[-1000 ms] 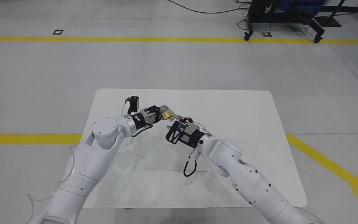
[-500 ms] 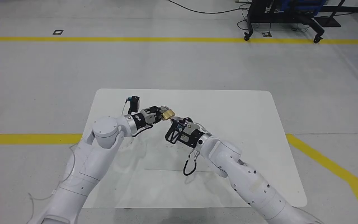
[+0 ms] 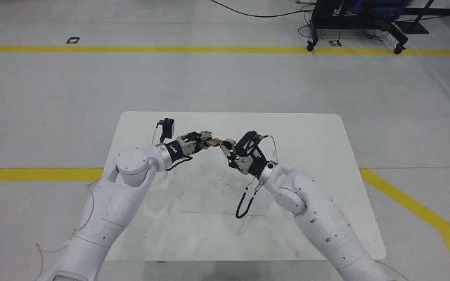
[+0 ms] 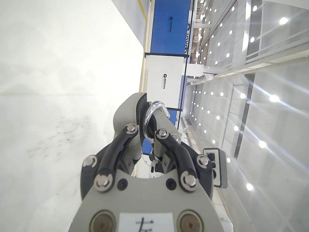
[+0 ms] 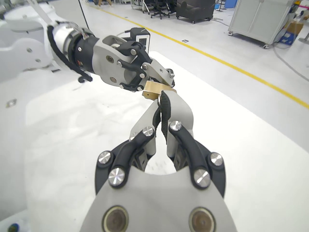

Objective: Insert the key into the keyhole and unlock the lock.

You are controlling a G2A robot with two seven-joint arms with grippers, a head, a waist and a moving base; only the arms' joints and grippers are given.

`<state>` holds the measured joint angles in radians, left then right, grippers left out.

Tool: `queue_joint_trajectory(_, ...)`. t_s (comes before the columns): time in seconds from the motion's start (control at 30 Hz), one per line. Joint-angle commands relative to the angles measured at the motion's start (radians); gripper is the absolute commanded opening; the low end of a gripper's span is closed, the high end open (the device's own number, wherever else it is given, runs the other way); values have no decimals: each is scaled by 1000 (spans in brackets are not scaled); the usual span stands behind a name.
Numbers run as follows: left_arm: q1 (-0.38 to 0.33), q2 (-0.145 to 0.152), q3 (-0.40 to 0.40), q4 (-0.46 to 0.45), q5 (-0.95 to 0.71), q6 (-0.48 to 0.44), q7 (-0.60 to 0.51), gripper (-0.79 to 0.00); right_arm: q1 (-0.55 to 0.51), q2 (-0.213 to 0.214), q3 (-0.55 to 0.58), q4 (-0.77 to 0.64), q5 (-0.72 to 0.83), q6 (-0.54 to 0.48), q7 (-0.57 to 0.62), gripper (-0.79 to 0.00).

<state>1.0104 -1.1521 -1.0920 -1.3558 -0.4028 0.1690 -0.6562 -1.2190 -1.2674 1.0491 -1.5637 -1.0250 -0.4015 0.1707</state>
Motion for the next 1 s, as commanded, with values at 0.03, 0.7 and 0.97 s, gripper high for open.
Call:
queue_joint_trajectory(0.03, 3, -1, -5, -3, 0, -5, 7, -785, 8, 2, 15, 15, 56, -25, 26, -785)
queue_joint_trajectory(0.7, 11, 3, 37, -47, 206, -44, -39, -785, -70, 36, 229, 0, 299, -175, -38, 0)
queue_joint_trajectory(0.97, 2, -3, 160, -56, 401, 14, -145, -785, -112, 47, 300, -24, 344, -207, -53, 0)
